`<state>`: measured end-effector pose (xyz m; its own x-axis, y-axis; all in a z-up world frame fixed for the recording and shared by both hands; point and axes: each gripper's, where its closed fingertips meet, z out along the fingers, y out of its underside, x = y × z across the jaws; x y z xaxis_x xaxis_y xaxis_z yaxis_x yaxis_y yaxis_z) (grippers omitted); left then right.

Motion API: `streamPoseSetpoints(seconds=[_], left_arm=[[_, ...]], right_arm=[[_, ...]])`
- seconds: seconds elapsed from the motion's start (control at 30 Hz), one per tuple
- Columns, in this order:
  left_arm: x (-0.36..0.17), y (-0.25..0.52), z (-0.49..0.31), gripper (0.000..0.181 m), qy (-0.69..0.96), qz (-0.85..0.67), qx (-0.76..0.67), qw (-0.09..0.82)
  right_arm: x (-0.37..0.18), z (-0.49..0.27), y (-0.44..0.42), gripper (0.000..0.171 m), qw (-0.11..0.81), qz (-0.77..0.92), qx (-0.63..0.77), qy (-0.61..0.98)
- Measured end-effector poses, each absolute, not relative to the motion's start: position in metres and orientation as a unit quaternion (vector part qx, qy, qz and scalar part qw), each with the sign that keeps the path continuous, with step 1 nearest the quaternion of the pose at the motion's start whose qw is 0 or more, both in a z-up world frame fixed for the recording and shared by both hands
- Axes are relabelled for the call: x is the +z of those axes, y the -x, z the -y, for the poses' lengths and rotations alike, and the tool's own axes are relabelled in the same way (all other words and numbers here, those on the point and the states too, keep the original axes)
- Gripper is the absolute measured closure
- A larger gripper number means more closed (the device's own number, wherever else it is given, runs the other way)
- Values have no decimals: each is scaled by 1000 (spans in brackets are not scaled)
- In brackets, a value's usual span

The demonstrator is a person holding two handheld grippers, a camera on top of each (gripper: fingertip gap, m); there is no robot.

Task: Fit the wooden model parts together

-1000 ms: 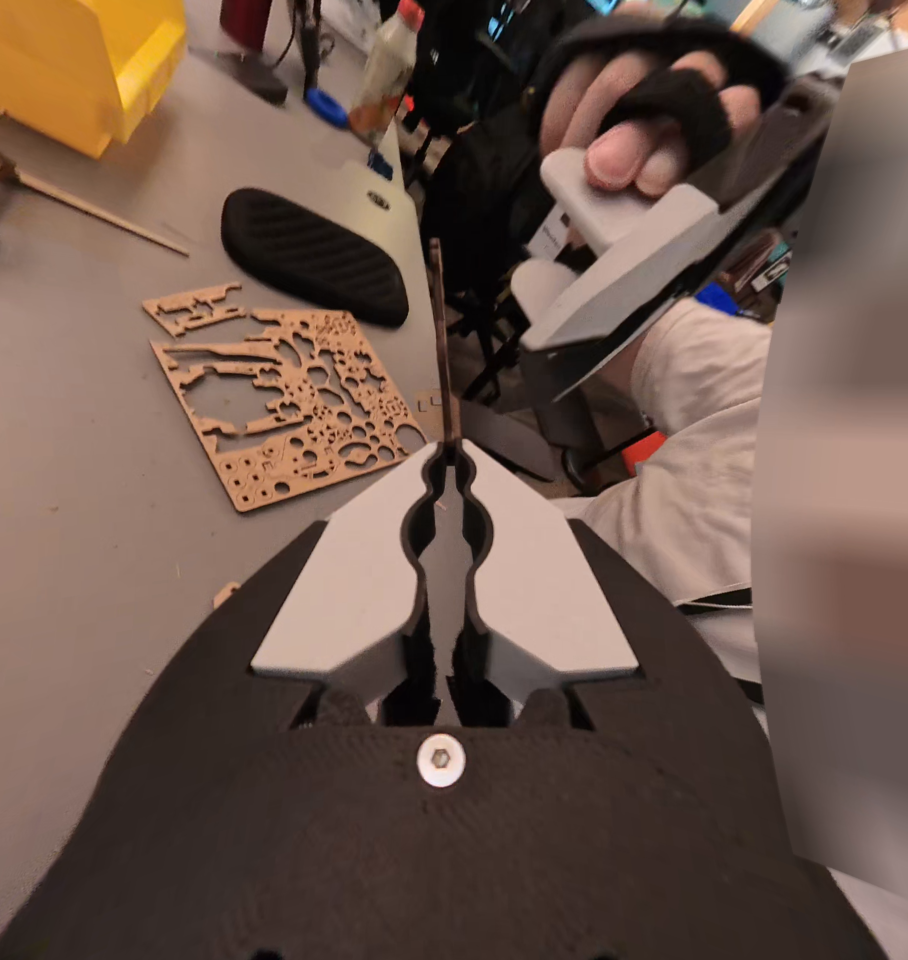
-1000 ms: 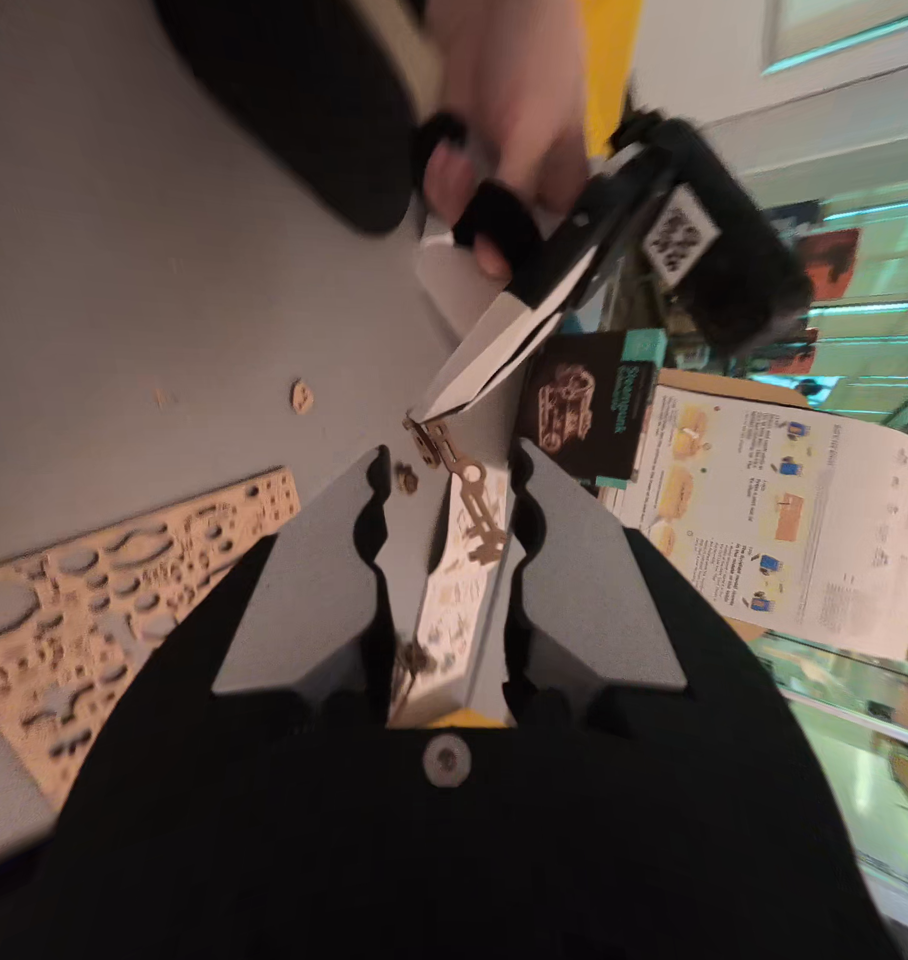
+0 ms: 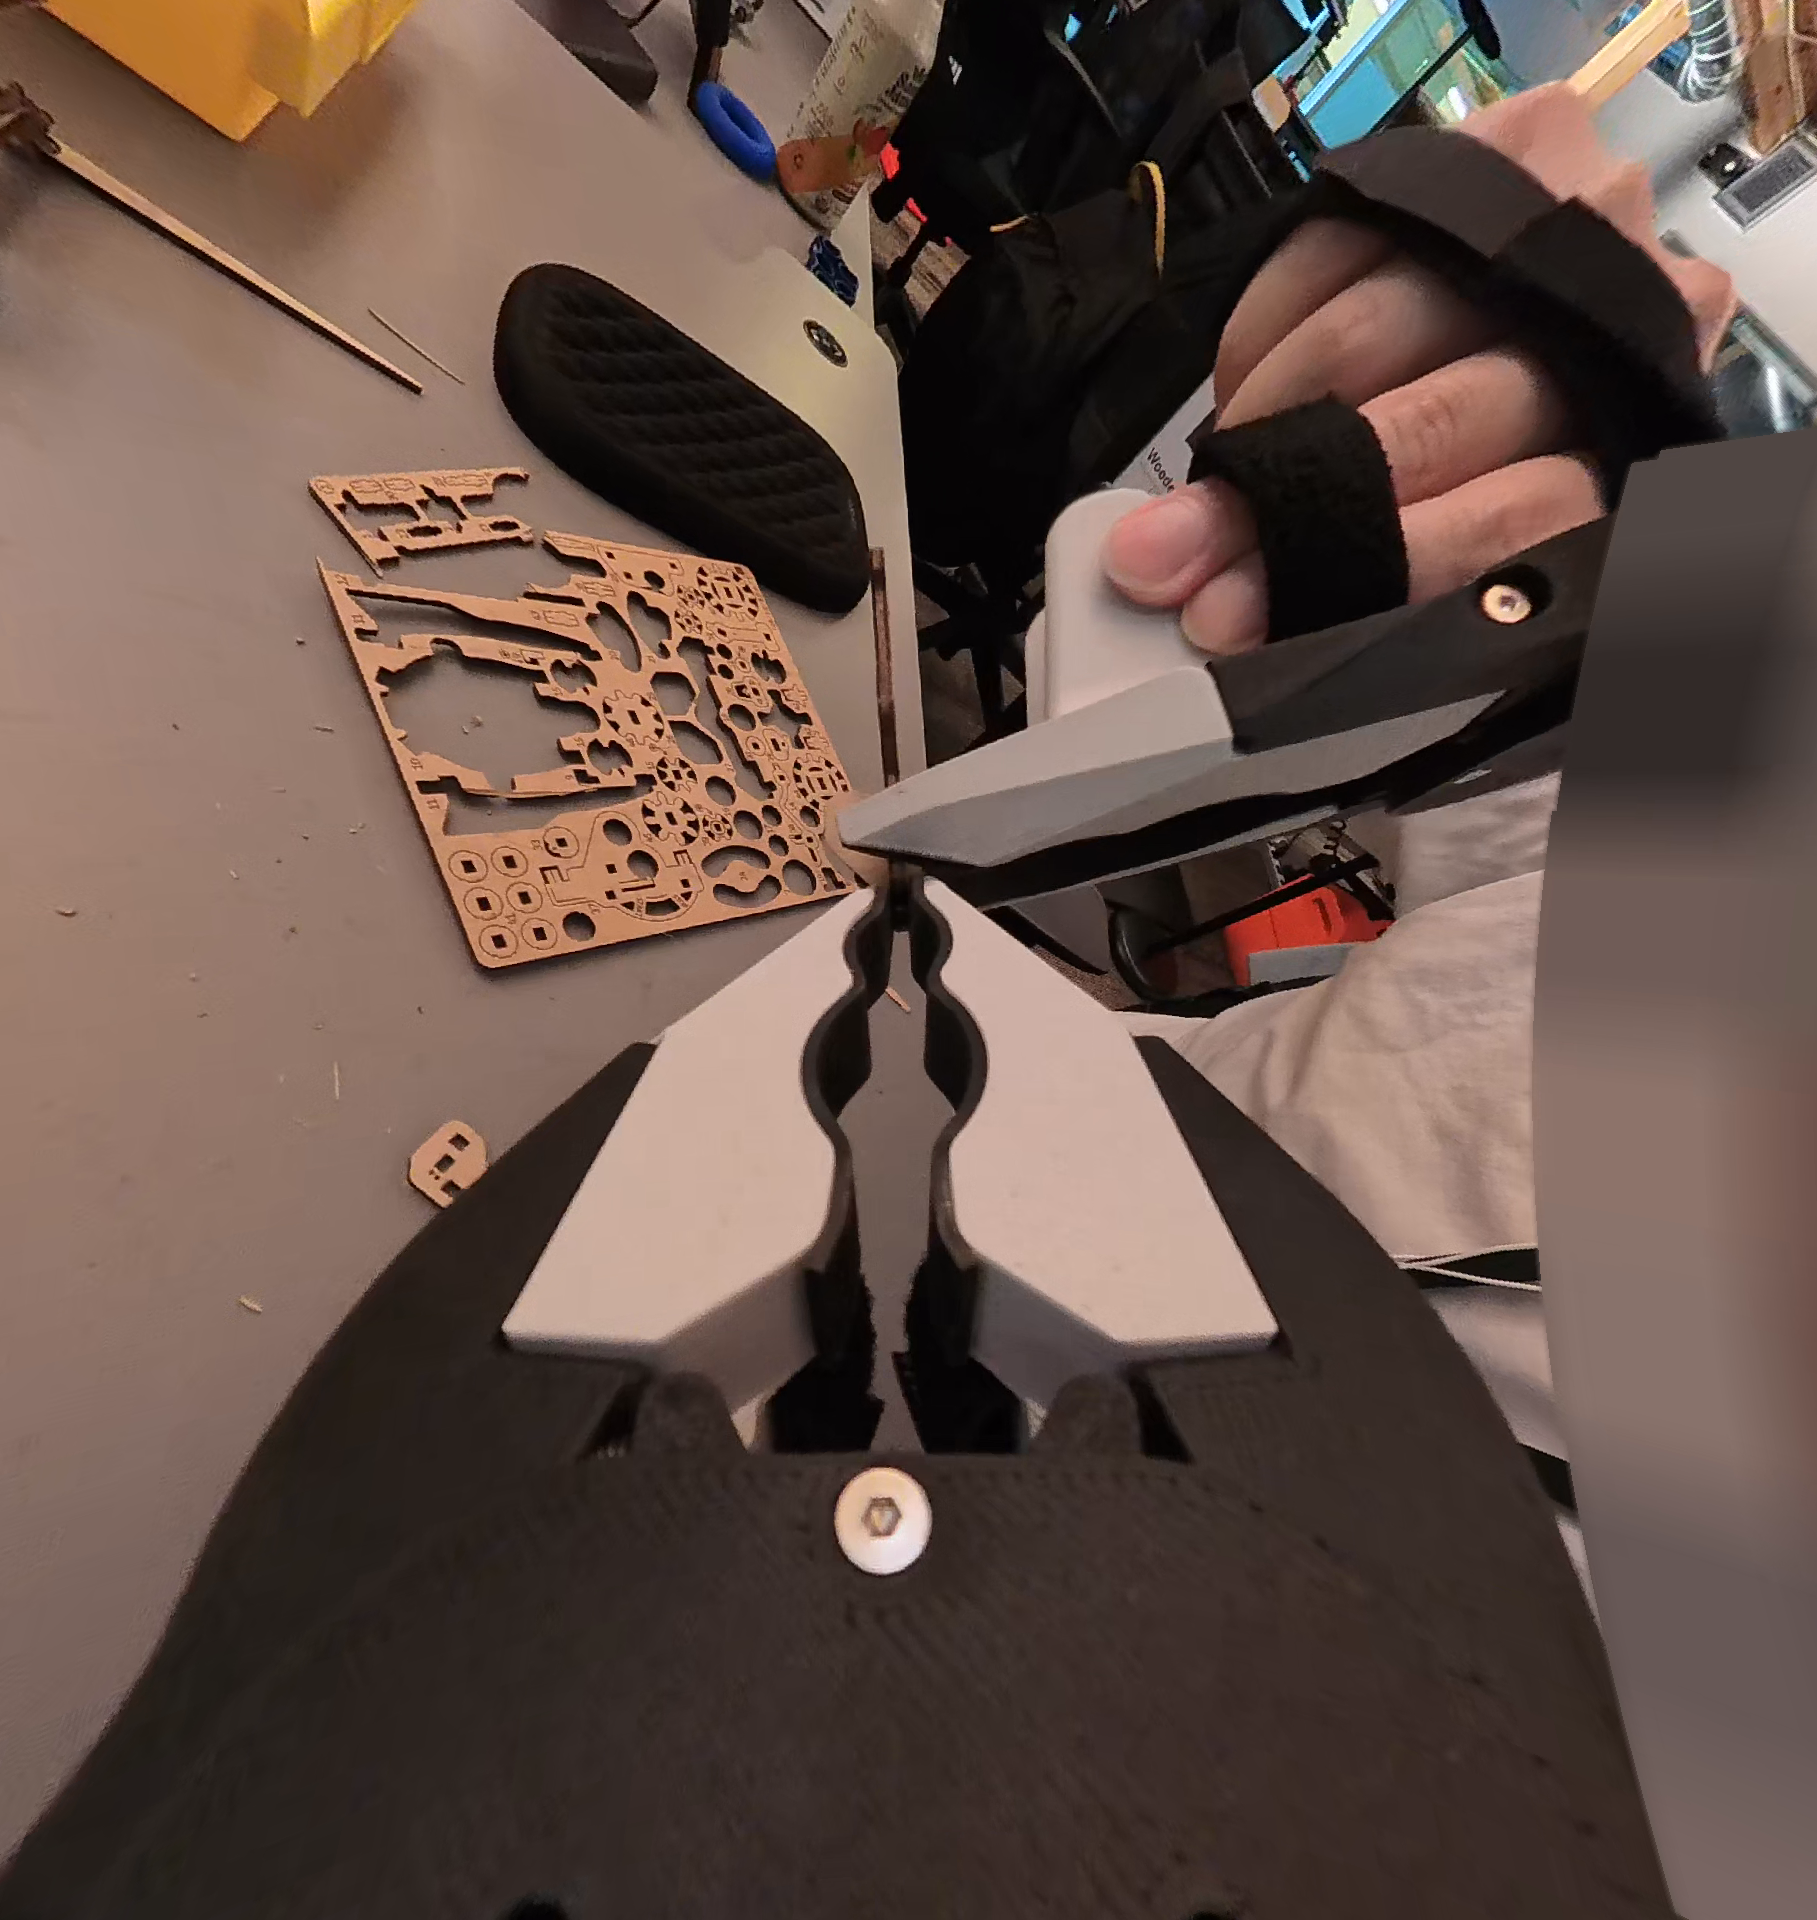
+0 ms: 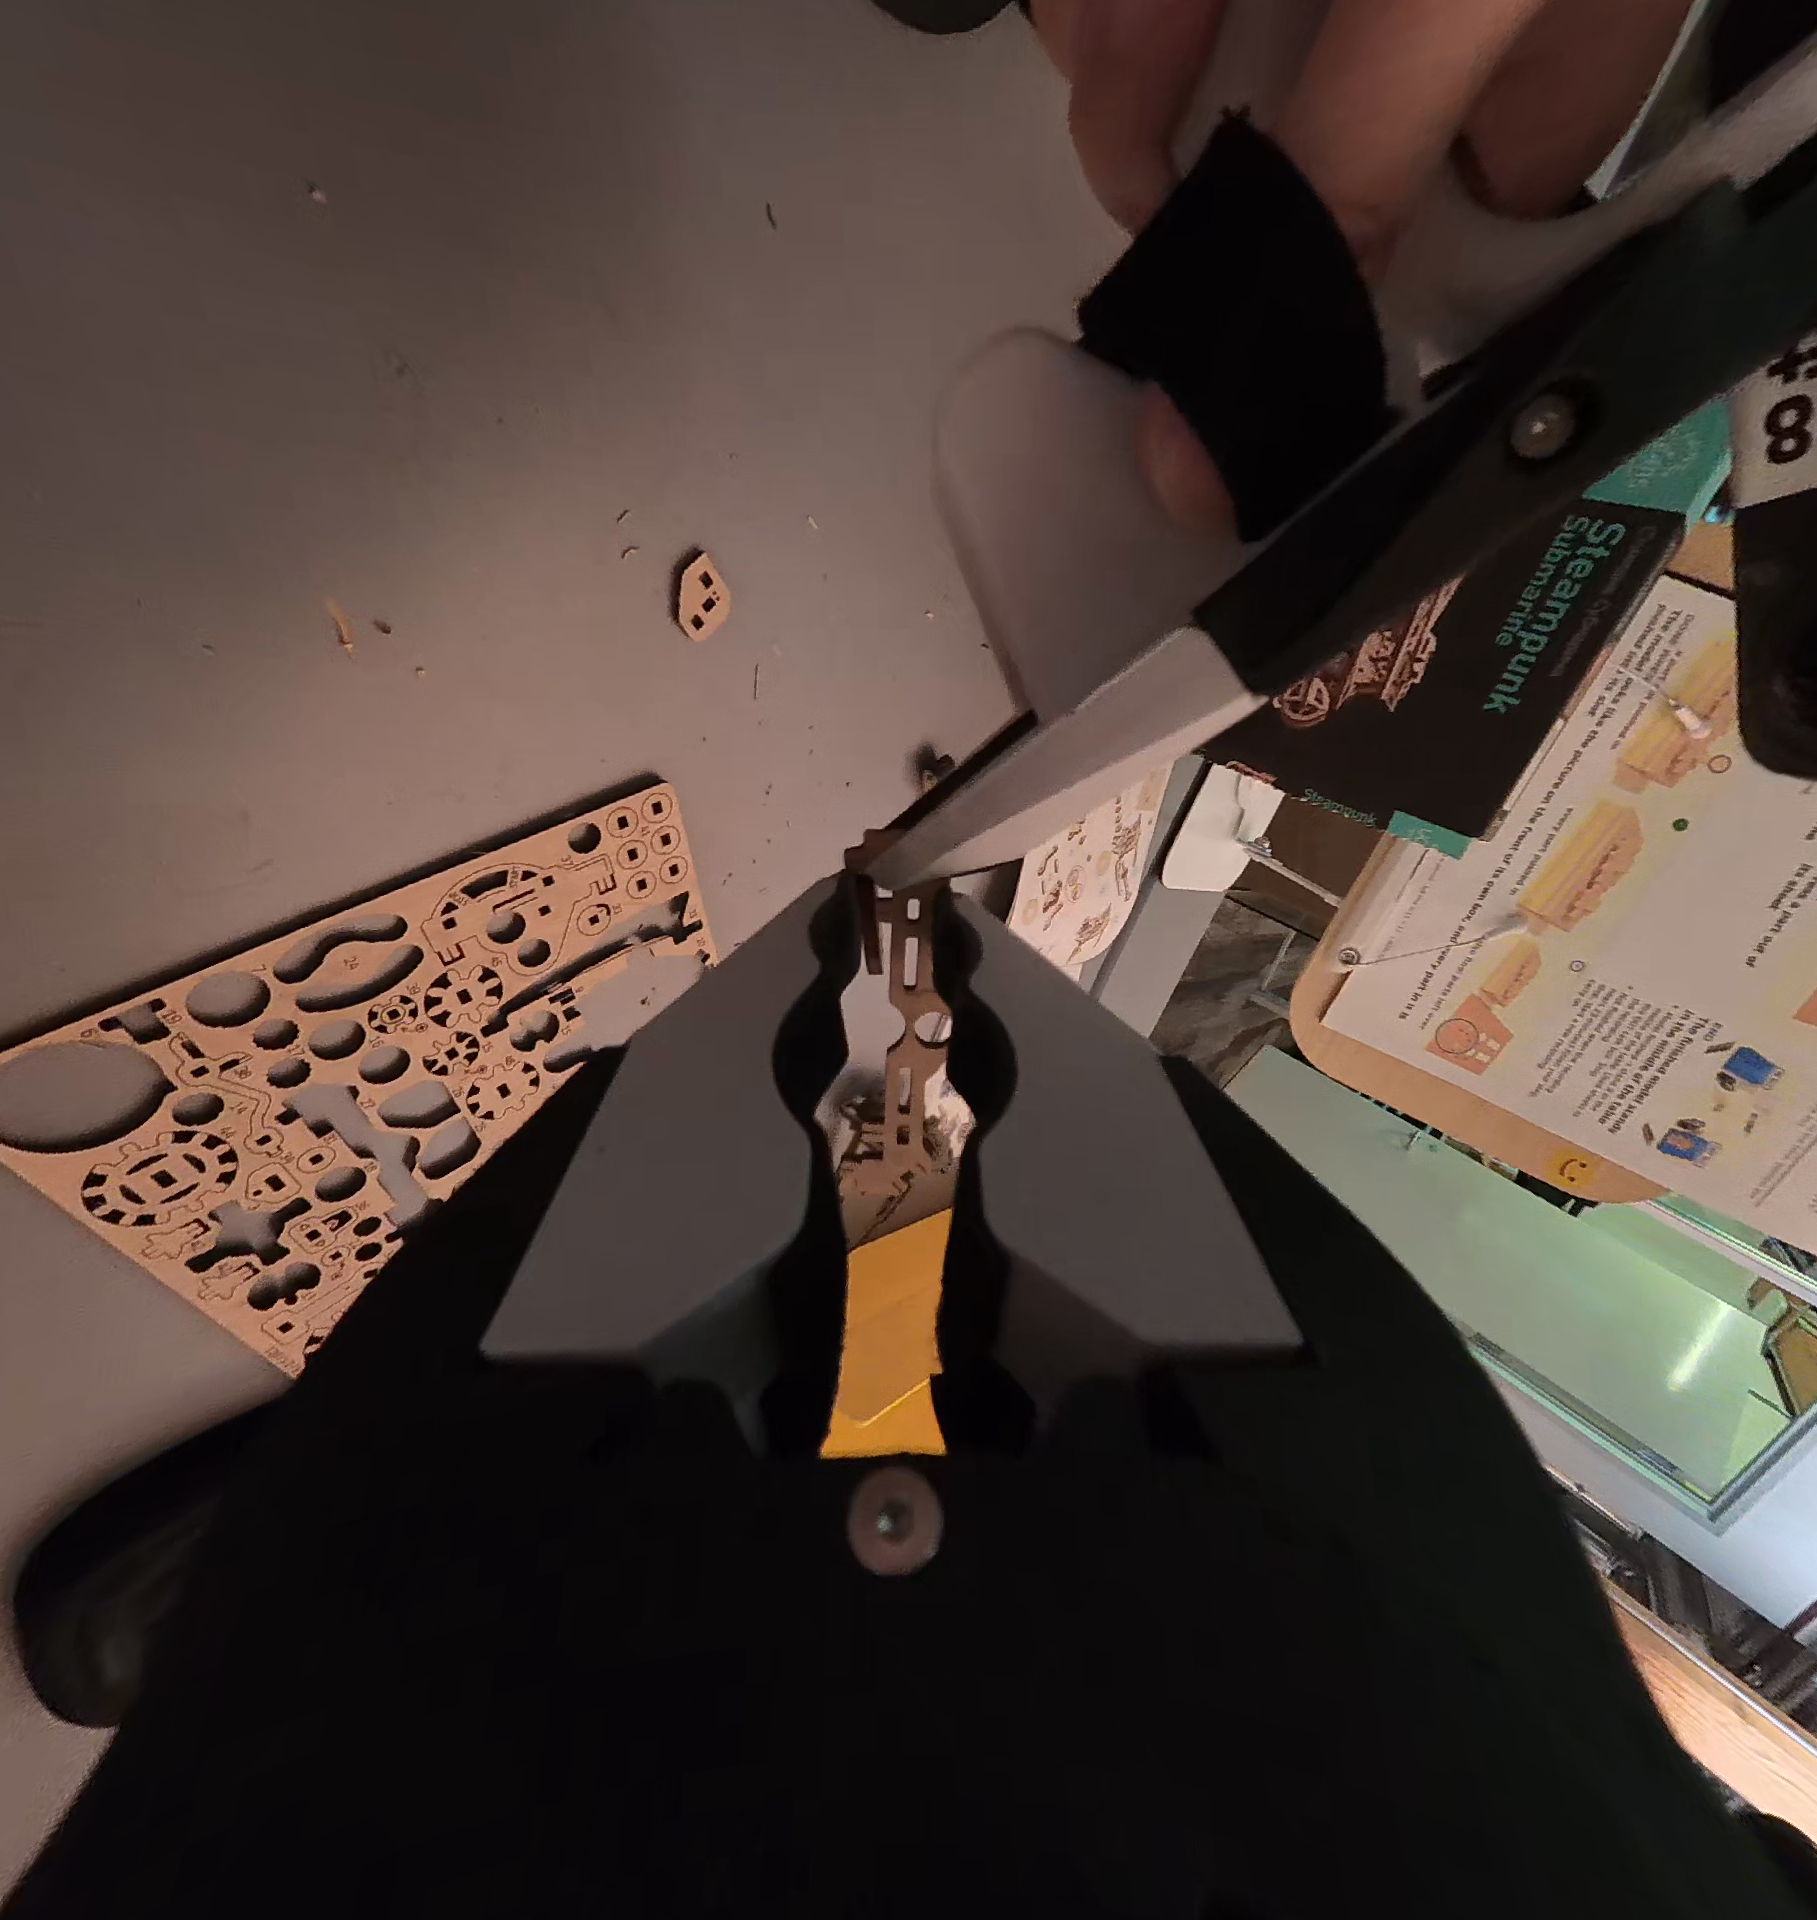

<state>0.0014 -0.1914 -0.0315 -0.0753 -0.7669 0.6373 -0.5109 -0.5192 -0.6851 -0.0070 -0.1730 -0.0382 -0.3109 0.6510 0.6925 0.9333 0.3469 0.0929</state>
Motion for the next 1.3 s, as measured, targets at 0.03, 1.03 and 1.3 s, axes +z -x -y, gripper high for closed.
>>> streamPoseSetpoints(seconds=[0.03, 1.03, 1.3], left_arm=[[-30, -2, 191, 181, 666, -479, -561, 118], [35, 8, 216, 181, 395, -645, -478, 447], [32, 7, 217, 181, 401, -653, -467, 441]], right_arm=[[-37, 172, 7, 159, 289, 768, -247, 516], [47, 206, 23, 155, 546, 480, 353, 589], [47, 206, 22, 157, 502, 470, 381, 618]])
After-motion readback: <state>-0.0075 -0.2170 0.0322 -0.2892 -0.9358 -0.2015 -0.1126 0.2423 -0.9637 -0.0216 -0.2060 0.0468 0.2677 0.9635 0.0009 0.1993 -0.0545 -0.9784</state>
